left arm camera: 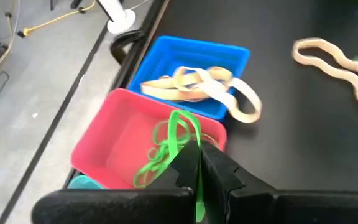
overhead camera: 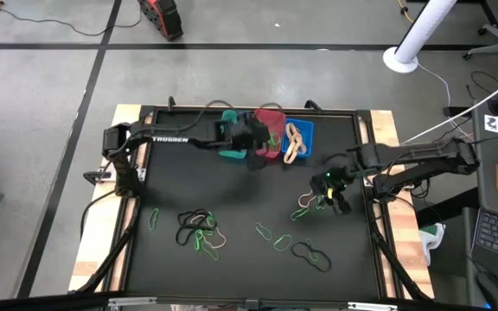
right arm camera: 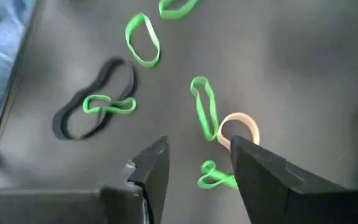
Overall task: Sort rubber bands into baskets
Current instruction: Put the green rubber band into the pink bin
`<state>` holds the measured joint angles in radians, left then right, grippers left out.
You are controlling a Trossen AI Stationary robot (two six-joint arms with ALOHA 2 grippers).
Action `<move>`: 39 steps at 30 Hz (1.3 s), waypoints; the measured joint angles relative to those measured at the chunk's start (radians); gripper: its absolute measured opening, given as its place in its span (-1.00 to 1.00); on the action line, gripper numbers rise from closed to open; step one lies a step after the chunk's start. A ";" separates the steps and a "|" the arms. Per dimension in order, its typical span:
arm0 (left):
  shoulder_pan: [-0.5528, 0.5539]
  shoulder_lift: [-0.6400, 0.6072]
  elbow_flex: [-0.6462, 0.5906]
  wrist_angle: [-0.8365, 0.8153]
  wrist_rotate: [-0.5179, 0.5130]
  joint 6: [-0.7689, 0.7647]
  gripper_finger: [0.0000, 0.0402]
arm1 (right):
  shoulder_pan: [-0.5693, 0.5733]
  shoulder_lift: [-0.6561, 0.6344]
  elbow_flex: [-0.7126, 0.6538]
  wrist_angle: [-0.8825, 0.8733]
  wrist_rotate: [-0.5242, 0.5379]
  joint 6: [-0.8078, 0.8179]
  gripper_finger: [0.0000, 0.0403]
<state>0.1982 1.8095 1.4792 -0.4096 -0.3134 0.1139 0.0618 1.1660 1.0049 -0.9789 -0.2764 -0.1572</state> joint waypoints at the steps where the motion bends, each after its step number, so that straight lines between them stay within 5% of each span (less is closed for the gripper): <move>1: 0.017 0.000 0.000 0.001 0.016 0.000 -0.97 | 0.007 0.000 -0.022 0.012 0.011 0.028 -0.15; 19: 0.110 0.113 0.000 0.086 0.068 0.001 -0.87 | 0.032 0.000 -0.340 0.127 0.077 0.427 -0.15; 32: 0.116 0.157 0.000 0.108 0.060 -0.033 -0.32 | 0.032 0.000 -0.412 0.276 0.110 0.530 -0.15; 39: 0.116 0.157 0.000 0.106 0.060 -0.031 -0.23 | 0.095 0.005 -0.412 0.276 0.191 0.546 -0.16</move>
<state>0.3141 1.9663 1.4796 -0.3034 -0.2531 0.0825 0.1573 1.1708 0.5934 -0.7025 -0.0850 0.3890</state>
